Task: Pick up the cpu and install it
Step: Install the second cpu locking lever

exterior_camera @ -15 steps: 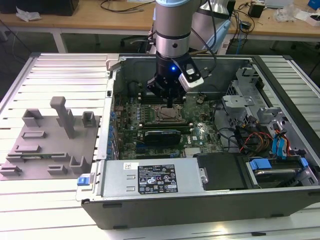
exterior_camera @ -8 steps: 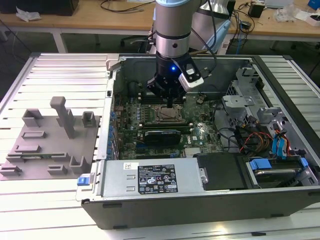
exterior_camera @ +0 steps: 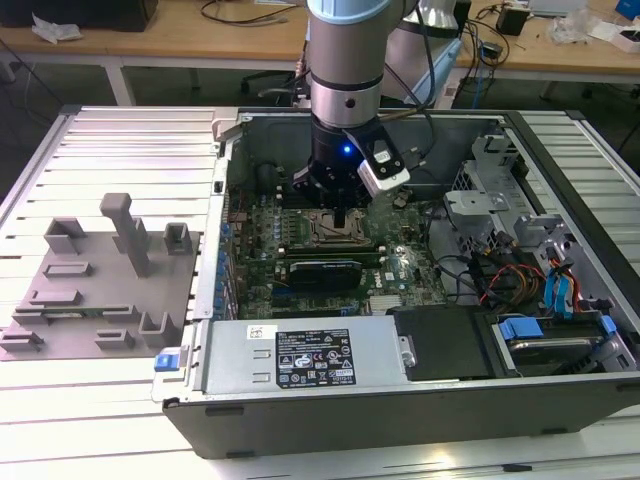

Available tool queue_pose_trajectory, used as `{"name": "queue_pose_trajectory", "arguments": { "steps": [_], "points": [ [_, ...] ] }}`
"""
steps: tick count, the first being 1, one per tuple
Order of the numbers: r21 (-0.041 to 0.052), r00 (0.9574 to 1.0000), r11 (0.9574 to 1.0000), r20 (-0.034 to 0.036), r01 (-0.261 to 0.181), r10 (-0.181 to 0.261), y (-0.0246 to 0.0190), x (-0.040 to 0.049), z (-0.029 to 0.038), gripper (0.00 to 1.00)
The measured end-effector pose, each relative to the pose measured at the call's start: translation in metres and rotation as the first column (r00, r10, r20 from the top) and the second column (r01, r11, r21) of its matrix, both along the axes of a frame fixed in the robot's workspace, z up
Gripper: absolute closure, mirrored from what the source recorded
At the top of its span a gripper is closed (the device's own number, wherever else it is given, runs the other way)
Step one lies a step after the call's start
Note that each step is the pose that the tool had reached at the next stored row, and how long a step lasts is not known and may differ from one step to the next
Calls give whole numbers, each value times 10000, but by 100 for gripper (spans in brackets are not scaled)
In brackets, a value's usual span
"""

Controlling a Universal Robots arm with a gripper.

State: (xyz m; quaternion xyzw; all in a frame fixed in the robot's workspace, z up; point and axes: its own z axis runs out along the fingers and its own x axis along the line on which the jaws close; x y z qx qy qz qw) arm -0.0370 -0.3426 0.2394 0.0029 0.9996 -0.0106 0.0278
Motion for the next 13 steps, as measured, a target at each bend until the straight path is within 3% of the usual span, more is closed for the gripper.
{"name": "queue_pose_trajectory", "arguments": {
  "steps": [7, 11, 13],
  "points": [
    [-1, 10000, 10000, -1, -1, 1, -5, 0, 1, 89],
    [-2, 10000, 10000, -1, -1, 1, -40, 0, 1, 89],
    [0, 10000, 10000, 0, 0, 0, -85, 0, 0, 89]
  ]
}}
